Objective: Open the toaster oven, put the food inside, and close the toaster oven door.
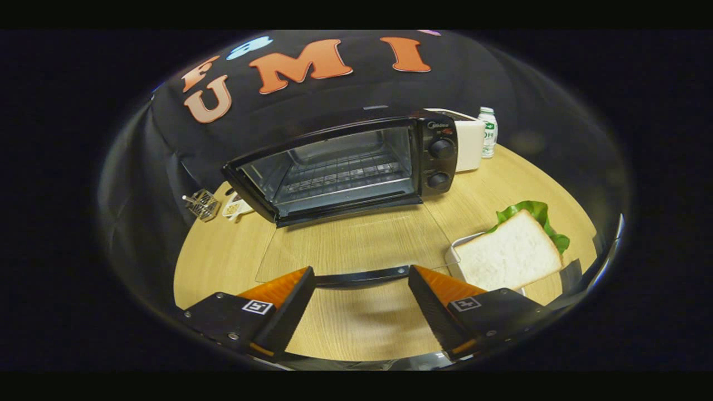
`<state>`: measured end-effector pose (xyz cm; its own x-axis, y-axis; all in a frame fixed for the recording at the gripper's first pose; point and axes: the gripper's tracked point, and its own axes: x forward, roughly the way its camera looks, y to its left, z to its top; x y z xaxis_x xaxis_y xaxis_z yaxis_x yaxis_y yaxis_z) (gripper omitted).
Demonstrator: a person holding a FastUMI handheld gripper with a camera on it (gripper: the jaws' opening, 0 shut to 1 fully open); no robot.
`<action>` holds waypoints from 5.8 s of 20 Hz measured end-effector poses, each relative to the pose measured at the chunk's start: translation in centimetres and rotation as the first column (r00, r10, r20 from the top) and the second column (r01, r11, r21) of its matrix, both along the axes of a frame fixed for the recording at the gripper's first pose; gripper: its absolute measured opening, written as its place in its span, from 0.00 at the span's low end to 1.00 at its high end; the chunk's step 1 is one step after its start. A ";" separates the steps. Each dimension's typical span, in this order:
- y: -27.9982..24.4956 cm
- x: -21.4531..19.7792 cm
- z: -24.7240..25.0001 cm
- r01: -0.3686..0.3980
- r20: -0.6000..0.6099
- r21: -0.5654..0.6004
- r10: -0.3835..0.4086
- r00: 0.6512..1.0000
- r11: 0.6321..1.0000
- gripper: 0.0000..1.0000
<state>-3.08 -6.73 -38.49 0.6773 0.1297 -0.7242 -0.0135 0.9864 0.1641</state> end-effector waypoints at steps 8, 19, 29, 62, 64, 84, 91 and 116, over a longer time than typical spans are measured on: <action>-10.1 2.3 3.2 -0.085 -0.113 0.062 0.091 0.989 0.994 0.99; -23.3 4.5 -0.5 -0.170 -0.327 0.113 0.198 0.924 0.979 0.99; -20.5 3.5 -5.1 -0.233 -0.426 0.293 0.345 0.836 0.927 0.97; -15.1 5.3 10.0 0.095 -0.127 0.397 -0.048 0.991 0.913 0.27; -12.3 5.0 10.1 0.108 -0.103 0.448 -0.069 0.992 0.888 0.27; 4.7 10.3 0.4 0.340 -0.123 0.728 -0.375 0.919 0.595 0.27; 4.6 14.3 0.3 0.373 -0.086 0.801 -0.526 0.846 0.468 0.27; 5.1 21.2 -2.1 0.468 -0.097 0.803 -0.694 0.713 0.368 0.46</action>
